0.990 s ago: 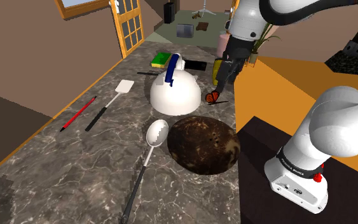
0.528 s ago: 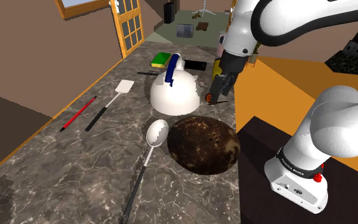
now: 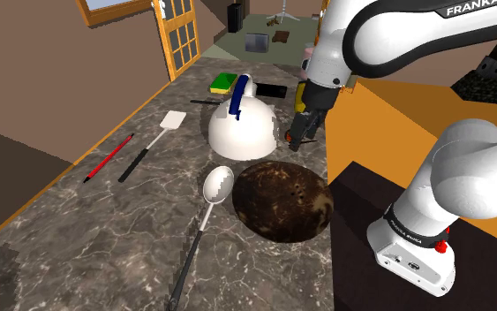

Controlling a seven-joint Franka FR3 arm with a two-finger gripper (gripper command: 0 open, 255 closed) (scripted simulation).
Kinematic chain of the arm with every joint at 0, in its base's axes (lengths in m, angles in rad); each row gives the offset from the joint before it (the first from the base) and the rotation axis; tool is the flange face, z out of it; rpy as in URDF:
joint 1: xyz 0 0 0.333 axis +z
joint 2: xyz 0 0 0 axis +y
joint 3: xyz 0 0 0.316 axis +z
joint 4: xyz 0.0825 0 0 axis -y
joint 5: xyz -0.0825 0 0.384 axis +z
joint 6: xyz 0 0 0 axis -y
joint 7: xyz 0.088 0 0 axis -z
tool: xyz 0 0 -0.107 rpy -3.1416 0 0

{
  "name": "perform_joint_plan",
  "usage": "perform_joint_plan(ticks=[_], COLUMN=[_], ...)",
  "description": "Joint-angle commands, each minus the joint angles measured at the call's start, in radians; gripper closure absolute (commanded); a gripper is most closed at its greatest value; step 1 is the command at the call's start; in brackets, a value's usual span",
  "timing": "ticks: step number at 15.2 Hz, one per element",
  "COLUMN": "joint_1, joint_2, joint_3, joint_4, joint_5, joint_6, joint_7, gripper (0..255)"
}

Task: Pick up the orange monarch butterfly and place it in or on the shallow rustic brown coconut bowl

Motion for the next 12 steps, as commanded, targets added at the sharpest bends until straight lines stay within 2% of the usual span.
perform_joint_plan(ticks=[1, 2, 3, 12], joint_1=[0.000, 0.000, 0.000, 0.000], joint_2=[0.000, 0.000, 0.000, 0.001], joint_3=[0.000, 0.000, 0.000, 0.000], joint_4=[0.000, 0.000, 0.000, 0.000], joint_5=[0.000, 0.000, 0.000, 0.000], joint_6=[0.001, 0.001, 0.001, 0.001], joint_7=[0.000, 0.000, 0.000, 0.000], gripper=[0, 0, 255, 255])
